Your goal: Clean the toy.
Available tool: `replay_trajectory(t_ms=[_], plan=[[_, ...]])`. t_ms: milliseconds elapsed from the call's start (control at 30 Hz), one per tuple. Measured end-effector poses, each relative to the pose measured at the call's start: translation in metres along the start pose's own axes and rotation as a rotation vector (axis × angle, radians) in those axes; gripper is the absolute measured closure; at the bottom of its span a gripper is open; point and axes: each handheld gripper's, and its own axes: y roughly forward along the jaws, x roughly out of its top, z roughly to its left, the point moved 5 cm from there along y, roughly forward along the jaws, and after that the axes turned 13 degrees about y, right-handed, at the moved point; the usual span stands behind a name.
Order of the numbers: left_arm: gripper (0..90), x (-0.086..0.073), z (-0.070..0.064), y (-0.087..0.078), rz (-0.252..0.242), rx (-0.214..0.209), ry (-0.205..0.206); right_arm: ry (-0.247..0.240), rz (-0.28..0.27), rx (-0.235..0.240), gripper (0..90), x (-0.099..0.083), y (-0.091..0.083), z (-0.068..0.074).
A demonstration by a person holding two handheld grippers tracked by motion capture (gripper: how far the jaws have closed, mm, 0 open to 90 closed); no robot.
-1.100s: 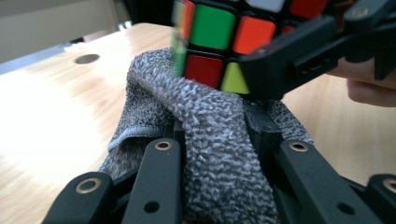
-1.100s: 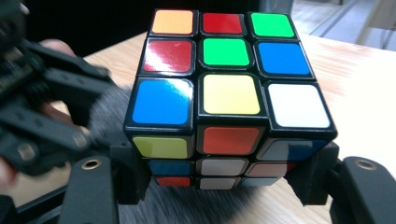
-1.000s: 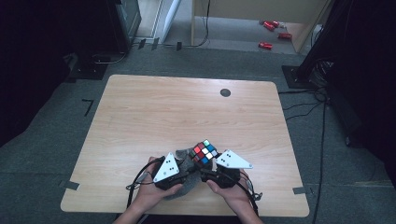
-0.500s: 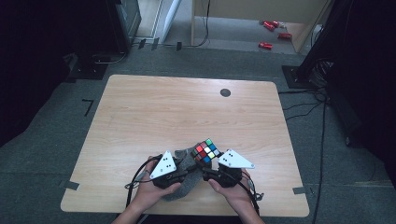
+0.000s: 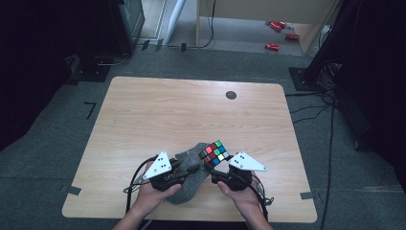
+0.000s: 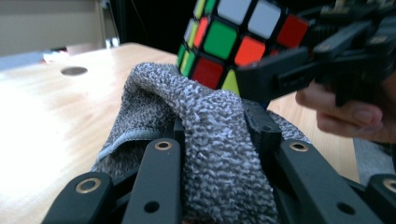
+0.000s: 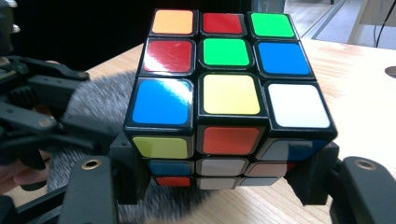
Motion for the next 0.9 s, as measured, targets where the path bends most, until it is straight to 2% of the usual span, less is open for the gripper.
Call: replay_trajectory(t_ms=[133,267,367,467,500,533,600,700,767,833,900], plan=[[71.3,0.002,-0.002,0.000,-0.006,-0.001,0.021,-0.022,0.015,-0.017,34.8,-0.005,0.004,-0.001],[71.4,0.004,0.003,-0.006,-0.041,0.007,0.006,-0.025,0.022,-0.049,34.8,-0.006,0.007,-0.009],[71.3,0.000,0.004,-0.004,-0.012,0.022,0.002,-0.001,0.024,-0.041,34.8,-0.005,0.006,-0.010],[69.9,-0.004,0.000,0.002,0.030,0.004,0.002,-0.008,0.023,-0.009,34.7,-0.005,0.005,-0.001],[69.5,-0.004,-0.002,0.004,0.038,-0.001,0.017,-0.013,0.025,-0.004,34.7,-0.005,0.005,0.001],[69.3,-0.003,-0.003,0.004,0.038,0.004,0.030,-0.025,0.030,-0.001,34.8,-0.006,0.006,0.003],[69.3,-0.001,-0.002,0.001,0.019,0.004,0.027,-0.025,0.031,-0.008,34.7,-0.007,0.007,0.002],[69.4,0.001,0.005,-0.004,0.003,0.034,0.016,-0.007,0.038,-0.052,34.7,-0.008,0.008,-0.010],[66.8,-0.001,0.012,-0.007,0.028,0.072,0.008,0.016,0.040,-0.075,34.8,-0.008,0.007,-0.017],[56.0,-0.006,0.019,-0.009,0.078,0.131,0.024,0.028,0.029,-0.077,34.7,-0.005,0.005,-0.020],[46.2,-0.008,0.023,-0.010,0.102,0.160,0.025,0.028,0.018,-0.067,34.8,-0.002,0.002,-0.018]])
